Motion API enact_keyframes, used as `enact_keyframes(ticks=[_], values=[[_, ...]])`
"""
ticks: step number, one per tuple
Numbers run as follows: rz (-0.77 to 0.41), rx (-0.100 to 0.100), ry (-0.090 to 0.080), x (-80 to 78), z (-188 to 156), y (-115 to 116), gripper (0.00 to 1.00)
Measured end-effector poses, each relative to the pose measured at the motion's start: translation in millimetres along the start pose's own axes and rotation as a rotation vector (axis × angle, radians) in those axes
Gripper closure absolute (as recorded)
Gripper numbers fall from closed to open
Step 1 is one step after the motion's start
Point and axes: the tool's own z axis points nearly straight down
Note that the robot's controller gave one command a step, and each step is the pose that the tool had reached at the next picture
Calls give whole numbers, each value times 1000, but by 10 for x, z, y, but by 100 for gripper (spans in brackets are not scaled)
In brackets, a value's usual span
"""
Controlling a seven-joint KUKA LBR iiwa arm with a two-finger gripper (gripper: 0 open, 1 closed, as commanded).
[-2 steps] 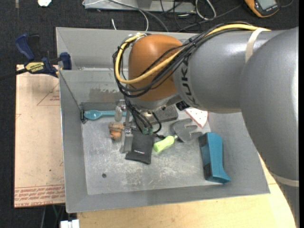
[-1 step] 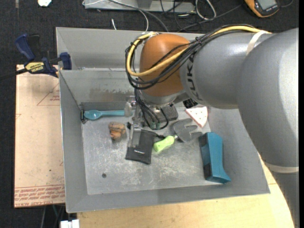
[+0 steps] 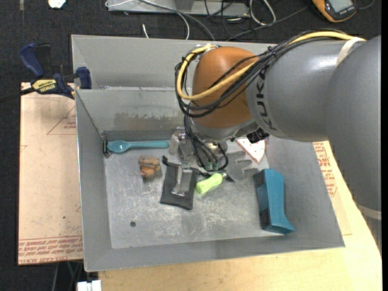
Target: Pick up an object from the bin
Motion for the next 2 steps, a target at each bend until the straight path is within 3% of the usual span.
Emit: enact_keyframes(ticks=[1,2], values=[[28,-1,-5,-23,332,-267,0],[52,-3,-7,-4,-51,-317,0]])
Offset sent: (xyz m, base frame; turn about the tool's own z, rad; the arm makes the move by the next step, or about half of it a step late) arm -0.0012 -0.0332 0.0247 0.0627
